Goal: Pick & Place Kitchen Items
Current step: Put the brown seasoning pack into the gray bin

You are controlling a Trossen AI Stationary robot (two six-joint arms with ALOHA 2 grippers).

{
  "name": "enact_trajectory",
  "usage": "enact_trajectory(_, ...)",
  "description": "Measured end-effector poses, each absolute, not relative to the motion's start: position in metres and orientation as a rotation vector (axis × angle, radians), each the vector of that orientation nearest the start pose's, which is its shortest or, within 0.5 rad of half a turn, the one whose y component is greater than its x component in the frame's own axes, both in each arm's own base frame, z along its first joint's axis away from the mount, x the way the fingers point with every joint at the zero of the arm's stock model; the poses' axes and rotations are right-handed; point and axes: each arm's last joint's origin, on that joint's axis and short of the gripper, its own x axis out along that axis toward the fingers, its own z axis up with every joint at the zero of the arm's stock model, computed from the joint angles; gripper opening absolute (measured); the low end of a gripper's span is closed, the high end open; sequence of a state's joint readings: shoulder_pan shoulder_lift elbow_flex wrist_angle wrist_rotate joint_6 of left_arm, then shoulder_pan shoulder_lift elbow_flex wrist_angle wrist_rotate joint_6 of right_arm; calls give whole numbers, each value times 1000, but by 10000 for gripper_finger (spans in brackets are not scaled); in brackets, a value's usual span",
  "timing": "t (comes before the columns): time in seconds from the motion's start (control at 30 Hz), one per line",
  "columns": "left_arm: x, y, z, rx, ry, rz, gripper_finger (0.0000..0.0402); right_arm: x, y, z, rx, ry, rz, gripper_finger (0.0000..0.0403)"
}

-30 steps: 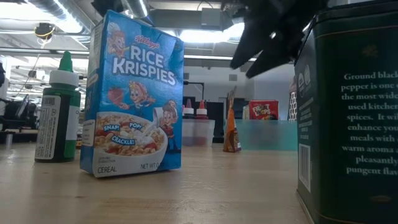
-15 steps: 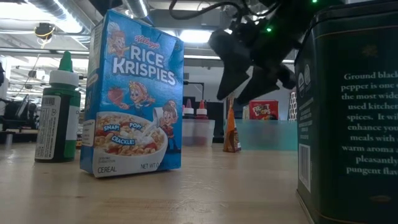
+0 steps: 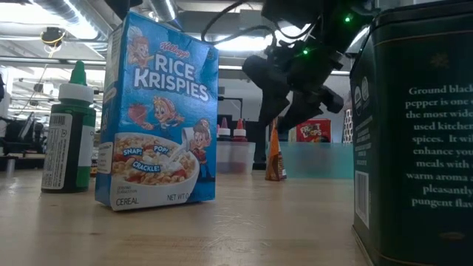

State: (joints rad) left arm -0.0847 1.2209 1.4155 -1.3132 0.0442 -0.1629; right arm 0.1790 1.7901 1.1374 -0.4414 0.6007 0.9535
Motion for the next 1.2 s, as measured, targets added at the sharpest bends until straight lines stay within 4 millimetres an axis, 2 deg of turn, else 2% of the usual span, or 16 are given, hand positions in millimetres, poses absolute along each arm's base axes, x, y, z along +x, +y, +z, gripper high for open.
enact_trajectory(0.17, 199, -20, 371, -115, 1124, -6, 263, 348, 47, 178, 468, 769, -769, 138)
enact_trajectory(0.4, 200, -20, 371, -100, 1113, 23, 263, 347, 58, 177, 499, 820, -690, 27)
enact_trajectory(0.53, 200, -19, 371, -76, 1107, 46, 263, 346, 64, 188, 499, 845, -625, 5)
enact_trajectory(0.67, 202, -18, 372, -27, 1086, 65, 263, 353, 71, 223, 431, 831, -534, 3)
enact_trajectory(0.8, 205, -17, 374, 58, 1051, 61, 263, 367, 78, 277, 318, 801, -395, 2)
enact_trajectory(1.0, 217, -18, 382, 85, 905, 40, 263, 376, 82, 352, 177, 638, -252, 1)
enact_trajectory(1.07, 221, -18, 385, 80, 849, 40, 263, 374, 82, 367, 132, 618, -248, 1)
enact_trajectory(1.2, 227, -18, 391, 85, 762, 75, 263, 372, 81, 375, 73, 626, -235, 1)
